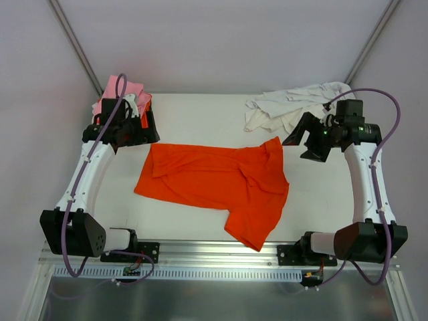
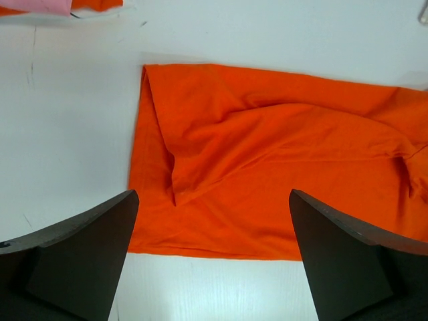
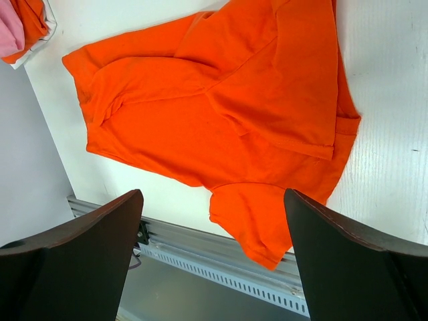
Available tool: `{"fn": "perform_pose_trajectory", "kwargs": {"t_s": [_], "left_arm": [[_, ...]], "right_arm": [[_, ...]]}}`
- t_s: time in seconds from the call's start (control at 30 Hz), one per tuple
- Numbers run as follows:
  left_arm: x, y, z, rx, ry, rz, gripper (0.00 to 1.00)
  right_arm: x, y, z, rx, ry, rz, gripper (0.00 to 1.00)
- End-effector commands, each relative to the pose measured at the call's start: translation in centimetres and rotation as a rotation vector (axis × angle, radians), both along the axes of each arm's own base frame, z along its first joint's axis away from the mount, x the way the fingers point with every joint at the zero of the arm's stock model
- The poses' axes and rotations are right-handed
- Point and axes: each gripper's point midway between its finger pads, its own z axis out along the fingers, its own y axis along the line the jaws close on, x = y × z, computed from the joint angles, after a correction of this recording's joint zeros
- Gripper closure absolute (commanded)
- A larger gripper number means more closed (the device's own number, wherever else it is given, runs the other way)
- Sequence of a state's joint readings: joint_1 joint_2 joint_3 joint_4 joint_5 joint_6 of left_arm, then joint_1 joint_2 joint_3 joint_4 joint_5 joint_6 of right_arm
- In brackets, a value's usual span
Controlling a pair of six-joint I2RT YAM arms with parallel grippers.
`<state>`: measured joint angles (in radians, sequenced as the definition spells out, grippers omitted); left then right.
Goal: Fold and stack the t-shirts
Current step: Fold the flattened tshirt in 1/3 of the way
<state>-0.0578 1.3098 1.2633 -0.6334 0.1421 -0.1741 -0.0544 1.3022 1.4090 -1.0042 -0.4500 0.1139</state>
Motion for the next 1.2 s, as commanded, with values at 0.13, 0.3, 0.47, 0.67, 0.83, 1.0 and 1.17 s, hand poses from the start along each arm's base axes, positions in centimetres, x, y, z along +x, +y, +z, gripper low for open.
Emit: {"fn": "perform_pose_trajectory", "kwargs": {"t_s": [0.13, 0.3, 0.47, 0.67, 0.83, 1.0, 1.17], "left_arm": [[-1.2, -2.0, -2.9, -0.108, 0.079, -0.042, 0.01], [-0.4, -3.5, -6.5, -0.193, 0.253, -0.043, 0.12], [-0.6, -3.2, -9.4, -0.292, 0.398, 0.027, 0.18], [-1.8, -2.8, -10.4, -0.264, 0.488, 0.050, 0.19], [-2.5, -1.9, -11.4, -0.266, 0.529, 0.076, 0.17], [-3.2, -1.3, -12.6, -0.227, 0.577, 0.080, 0.17], [-4.3, -1.1, -14.2, -0.211, 0.636, 0.081, 0.18]], "right_arm": [[-0.1, 0.1, 1.6, -0.009, -0.063, 0.009, 0.08], [0.7, 0.2, 2.4, -0.002, -0.093, 0.002, 0.08], [0.7, -0.1, 2.6, -0.016, -0.104, -0.002, 0.08], [0.8, -0.2, 2.5, -0.024, -0.103, -0.004, 0.08], [1.3, -0.2, 2.5, -0.018, -0.104, -0.007, 0.08], [1.6, -0.1, 2.7, -0.015, -0.106, -0.006, 0.08], [1.8, -0.2, 2.9, -0.017, -0.110, -0.009, 0.07]]}}
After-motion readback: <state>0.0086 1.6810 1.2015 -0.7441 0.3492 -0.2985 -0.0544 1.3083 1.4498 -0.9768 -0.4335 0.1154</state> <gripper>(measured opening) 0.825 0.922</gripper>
